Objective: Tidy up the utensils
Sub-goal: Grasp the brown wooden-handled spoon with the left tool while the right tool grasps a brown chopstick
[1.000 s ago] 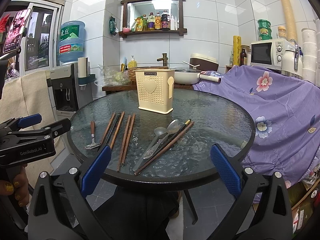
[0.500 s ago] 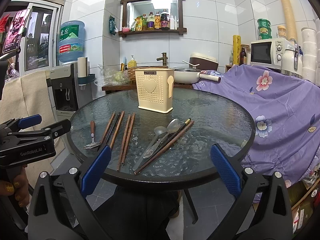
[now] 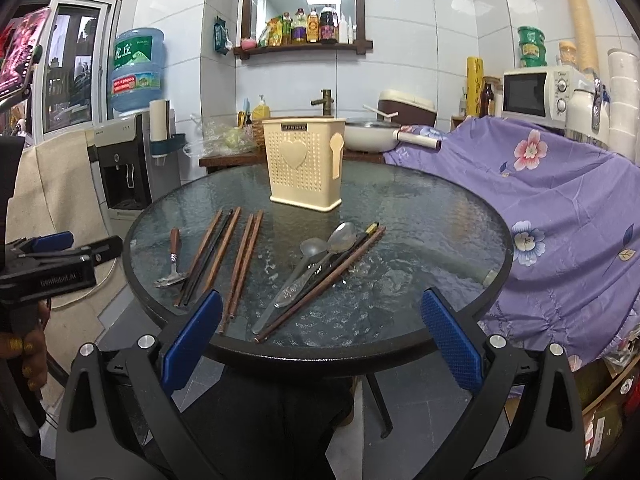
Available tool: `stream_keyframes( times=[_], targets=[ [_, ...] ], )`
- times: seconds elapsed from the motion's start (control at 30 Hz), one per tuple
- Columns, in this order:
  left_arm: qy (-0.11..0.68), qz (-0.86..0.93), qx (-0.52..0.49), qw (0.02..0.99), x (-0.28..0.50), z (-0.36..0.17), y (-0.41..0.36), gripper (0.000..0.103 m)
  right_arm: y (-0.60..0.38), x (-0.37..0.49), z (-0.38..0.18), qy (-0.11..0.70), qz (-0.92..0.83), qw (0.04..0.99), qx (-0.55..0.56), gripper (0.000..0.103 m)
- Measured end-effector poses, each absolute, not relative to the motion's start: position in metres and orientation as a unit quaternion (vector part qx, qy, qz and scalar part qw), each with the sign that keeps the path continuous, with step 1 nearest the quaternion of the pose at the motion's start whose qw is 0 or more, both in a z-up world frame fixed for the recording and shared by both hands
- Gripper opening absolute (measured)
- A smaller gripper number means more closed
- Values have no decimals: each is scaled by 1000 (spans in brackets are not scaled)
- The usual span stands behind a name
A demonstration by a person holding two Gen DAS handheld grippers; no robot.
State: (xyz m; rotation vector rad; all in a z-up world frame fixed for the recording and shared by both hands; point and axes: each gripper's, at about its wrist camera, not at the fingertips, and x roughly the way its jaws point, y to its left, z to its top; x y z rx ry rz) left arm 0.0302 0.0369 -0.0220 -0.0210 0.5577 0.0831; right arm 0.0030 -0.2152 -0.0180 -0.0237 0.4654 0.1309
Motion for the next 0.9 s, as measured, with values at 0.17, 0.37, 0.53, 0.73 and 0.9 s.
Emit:
stream_keyframes(
  times=[0.17,0.37,0.53,0.73,0.9],
  targets=[
    [296,45,-3,954,52,-22,45,97,-221,25,-23,256,57,965,-20,97],
    [326,27,2,945,86,-22,49,82,-240,73,-21,298,54,953,14,77],
    [360,22,-4,933,117,-27,57,71,-254,122,-20,345,52,936,50,59],
    [386,22,-20,922,140,-32,68,64,-256,172,-28,393,35,916,71,42],
    [397,20,-12,918,153,-35,69,62,-251,200,-37,419,21,905,71,28]
  ],
)
